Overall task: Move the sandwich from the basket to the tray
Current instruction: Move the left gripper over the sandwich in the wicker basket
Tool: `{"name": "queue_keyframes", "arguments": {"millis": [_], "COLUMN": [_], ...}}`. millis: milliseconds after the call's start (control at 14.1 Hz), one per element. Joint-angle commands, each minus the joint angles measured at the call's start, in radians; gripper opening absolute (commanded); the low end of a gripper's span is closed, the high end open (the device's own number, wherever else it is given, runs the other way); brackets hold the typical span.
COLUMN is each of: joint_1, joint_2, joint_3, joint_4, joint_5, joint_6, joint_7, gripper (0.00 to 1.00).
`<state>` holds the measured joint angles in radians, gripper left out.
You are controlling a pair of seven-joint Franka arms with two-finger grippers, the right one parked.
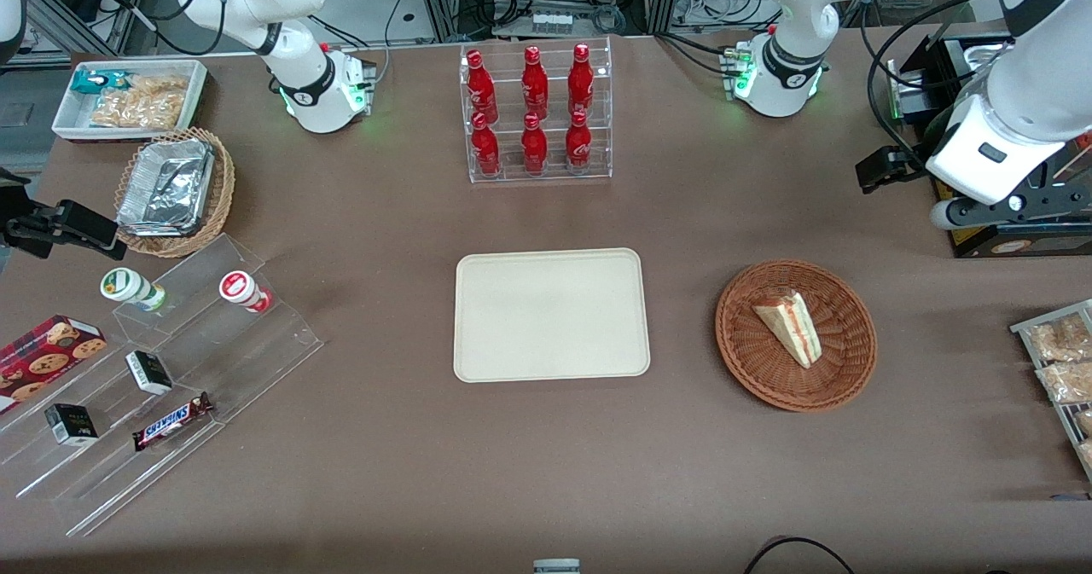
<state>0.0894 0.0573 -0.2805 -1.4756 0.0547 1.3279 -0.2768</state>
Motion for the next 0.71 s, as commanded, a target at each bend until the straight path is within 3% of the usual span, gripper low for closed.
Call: {"name": "queue_keyframes", "arguments": {"millis": [0,355,638], "joint_1": [0.003,0.01,0.021], "joint_2": [0.009,0.047,0.179], "joint_3": [0.0,0.004,0.009], "joint_4": [0.018,0.018,0.002], "joint_5": [-0.007,-0.001,0.004], "joint_6": [-0.001,-0.001,0.026], "joint_7": [-0.002,-0.002,-0.019], "gripper": [1.0,1.0,1.0]}}
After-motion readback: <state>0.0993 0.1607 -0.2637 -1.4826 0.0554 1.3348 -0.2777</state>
